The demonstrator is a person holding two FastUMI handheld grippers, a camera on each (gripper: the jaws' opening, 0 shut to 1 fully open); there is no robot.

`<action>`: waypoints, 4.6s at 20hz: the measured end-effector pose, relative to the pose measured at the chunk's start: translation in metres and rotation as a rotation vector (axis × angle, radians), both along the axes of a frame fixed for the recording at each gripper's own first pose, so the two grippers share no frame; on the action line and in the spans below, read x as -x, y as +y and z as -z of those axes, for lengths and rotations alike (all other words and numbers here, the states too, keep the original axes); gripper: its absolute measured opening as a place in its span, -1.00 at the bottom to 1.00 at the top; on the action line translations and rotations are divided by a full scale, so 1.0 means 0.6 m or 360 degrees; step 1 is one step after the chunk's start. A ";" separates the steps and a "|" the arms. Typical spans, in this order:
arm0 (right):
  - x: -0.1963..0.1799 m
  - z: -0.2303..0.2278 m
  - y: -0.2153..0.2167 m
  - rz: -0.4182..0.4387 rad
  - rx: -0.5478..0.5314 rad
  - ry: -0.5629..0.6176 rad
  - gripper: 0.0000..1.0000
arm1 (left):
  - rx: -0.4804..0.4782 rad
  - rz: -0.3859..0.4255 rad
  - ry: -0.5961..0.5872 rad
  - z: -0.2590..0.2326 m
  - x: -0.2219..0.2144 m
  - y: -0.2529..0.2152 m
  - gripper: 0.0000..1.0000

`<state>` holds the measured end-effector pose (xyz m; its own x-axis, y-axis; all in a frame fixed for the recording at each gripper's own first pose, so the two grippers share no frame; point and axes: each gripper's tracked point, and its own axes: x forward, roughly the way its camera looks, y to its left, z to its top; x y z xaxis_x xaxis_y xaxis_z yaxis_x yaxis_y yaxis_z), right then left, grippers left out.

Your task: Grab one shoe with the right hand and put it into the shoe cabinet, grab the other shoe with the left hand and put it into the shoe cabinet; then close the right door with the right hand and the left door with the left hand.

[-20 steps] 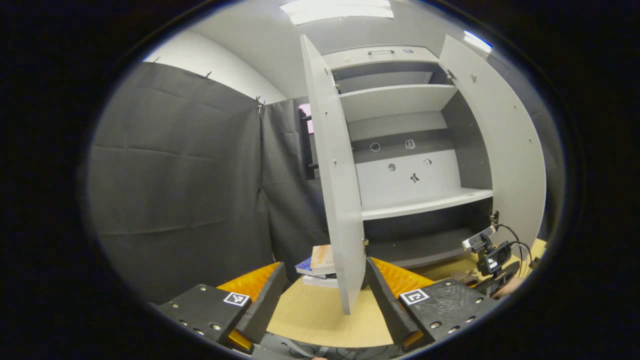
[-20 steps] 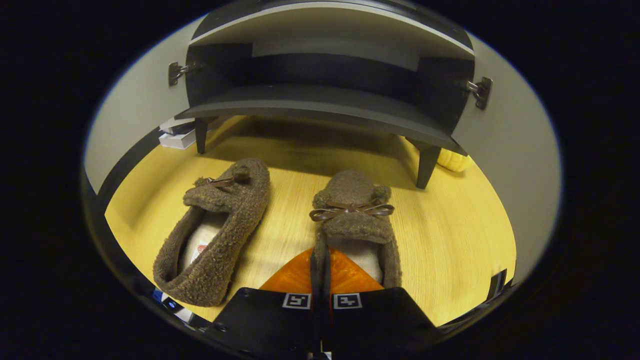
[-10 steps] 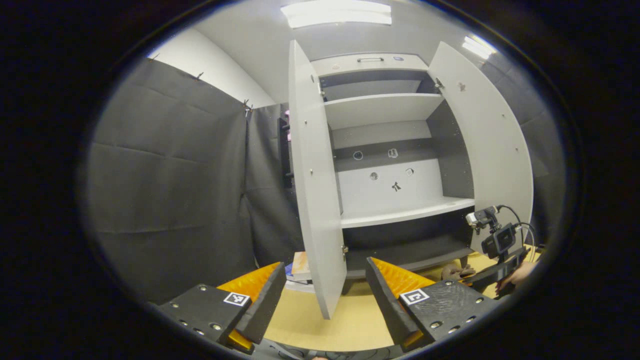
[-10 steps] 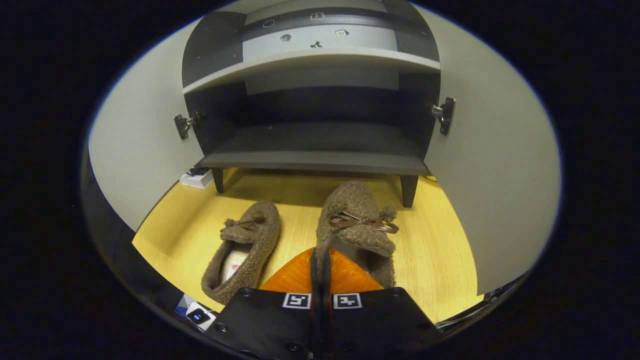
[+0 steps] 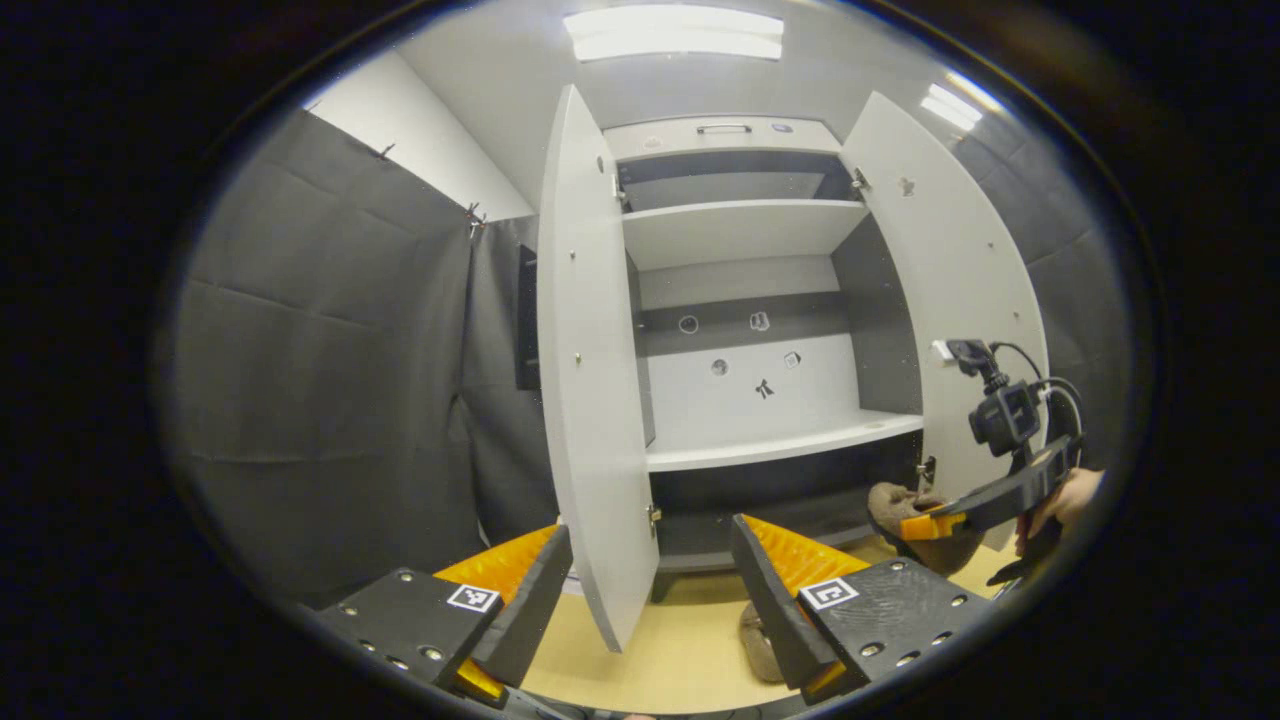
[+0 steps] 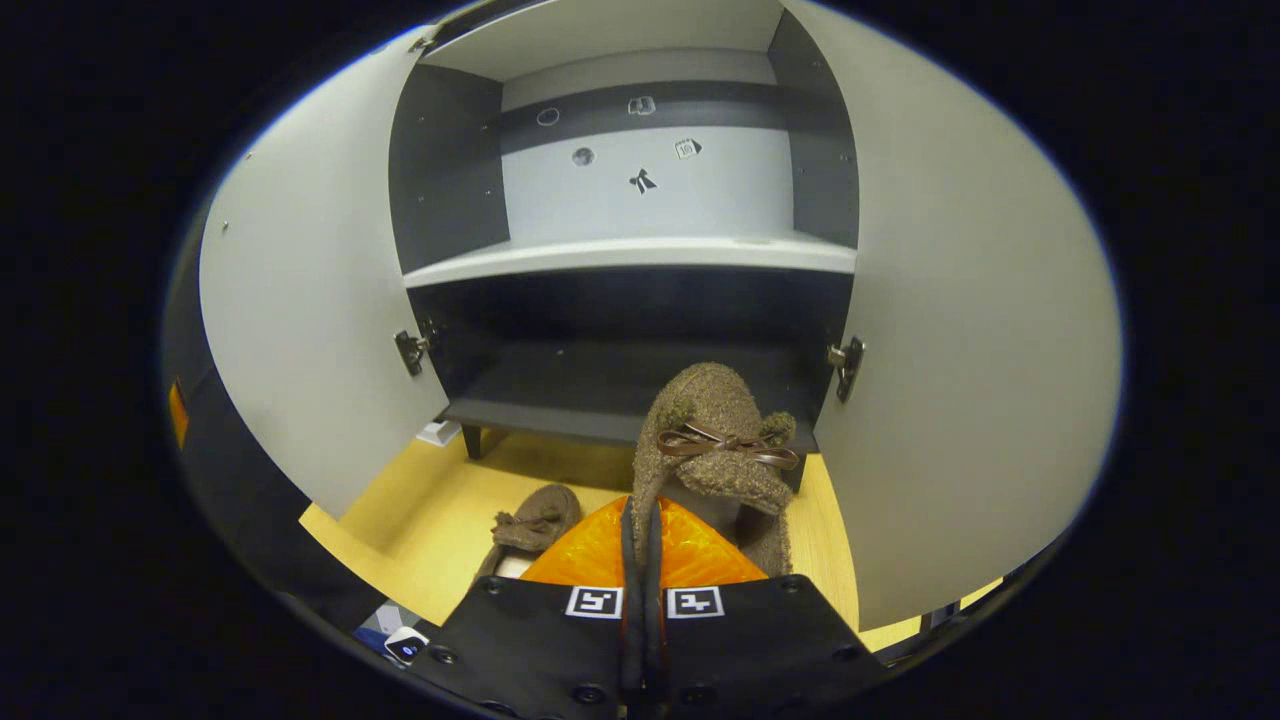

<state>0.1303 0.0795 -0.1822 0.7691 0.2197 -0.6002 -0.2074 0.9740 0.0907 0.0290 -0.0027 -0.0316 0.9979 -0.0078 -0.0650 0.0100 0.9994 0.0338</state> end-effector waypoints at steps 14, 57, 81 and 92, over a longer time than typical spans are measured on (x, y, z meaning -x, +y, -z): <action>-0.162 -0.241 0.020 -0.0029 -0.0045 -0.0430 -0.96 | 0.0040 0.0018 -0.0052 -0.010 -0.033 -0.014 0.86; -0.099 -0.400 -0.018 0.0013 0.0048 -0.1039 0.94 | 0.0098 0.0305 0.0397 0.206 -0.118 -0.099 0.94; 0.093 -0.329 -0.114 0.0146 0.0110 -0.0937 0.96 | 0.0150 0.0344 0.1186 0.474 -0.092 -0.169 0.53; 0.098 -0.318 -0.083 0.0043 0.0118 -0.0916 0.96 | 0.0110 0.0405 0.1239 0.502 -0.104 -0.197 -0.50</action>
<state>0.0714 0.0298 0.0087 0.9809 0.1686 -0.0966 -0.1780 0.9791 -0.0982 0.0913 -0.1209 -0.3329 0.6341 -0.2571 -0.7292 0.2319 0.9629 -0.1379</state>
